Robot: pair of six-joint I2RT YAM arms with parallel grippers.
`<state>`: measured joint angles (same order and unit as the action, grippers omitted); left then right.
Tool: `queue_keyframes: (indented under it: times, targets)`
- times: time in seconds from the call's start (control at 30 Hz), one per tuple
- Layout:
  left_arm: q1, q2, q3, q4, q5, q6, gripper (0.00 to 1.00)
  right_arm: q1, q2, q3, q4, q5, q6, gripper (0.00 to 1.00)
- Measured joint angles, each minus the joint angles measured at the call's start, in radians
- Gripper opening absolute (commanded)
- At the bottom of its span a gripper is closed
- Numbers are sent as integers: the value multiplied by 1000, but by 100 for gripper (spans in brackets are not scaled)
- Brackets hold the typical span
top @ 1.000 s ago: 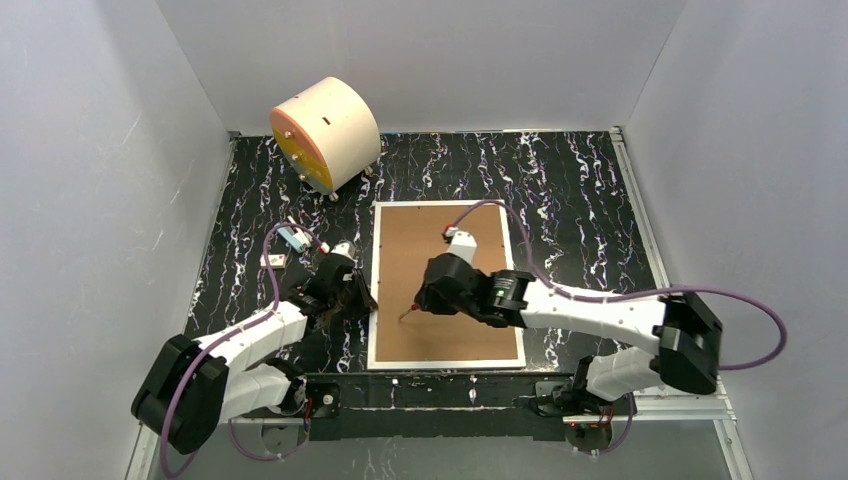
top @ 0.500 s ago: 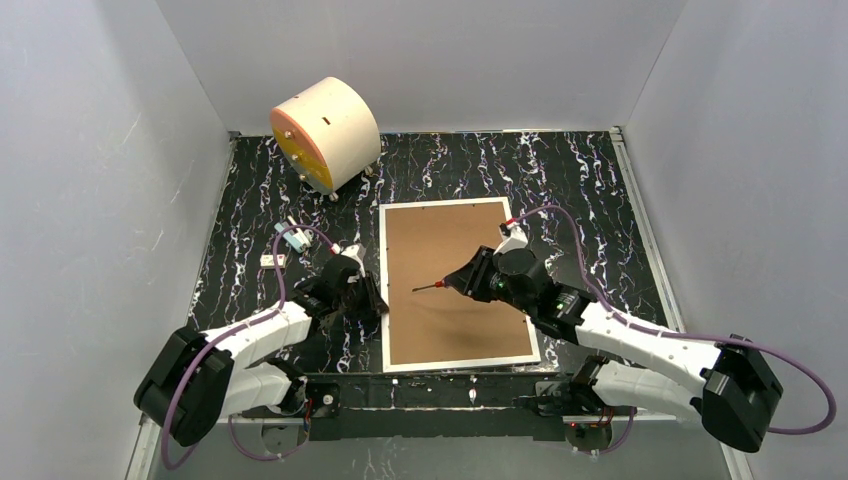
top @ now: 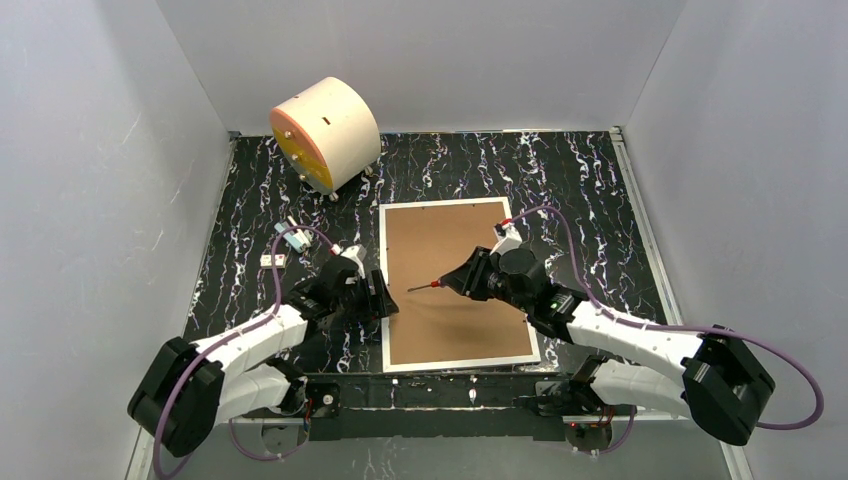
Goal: Take the photo out of the frame
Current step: Adjust the screwdriver.
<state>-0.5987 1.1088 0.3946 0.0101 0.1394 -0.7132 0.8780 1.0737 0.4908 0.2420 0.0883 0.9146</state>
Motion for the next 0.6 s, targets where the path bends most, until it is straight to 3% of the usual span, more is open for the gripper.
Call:
queue_keyframes:
  times: [0.13, 0.37, 0.6]
  targets:
    - [0, -57, 18, -86, -17, 16, 80, -2, 0, -2, 27, -14, -19, 1]
    - [0, -163, 98, -50, 46, 17, 74, -8, -36, -3, 31, -63, -45, 1]
    - [-1, -94, 84, 144, 226, -95, 59, -8, -46, -3, 53, -72, -38, 1]
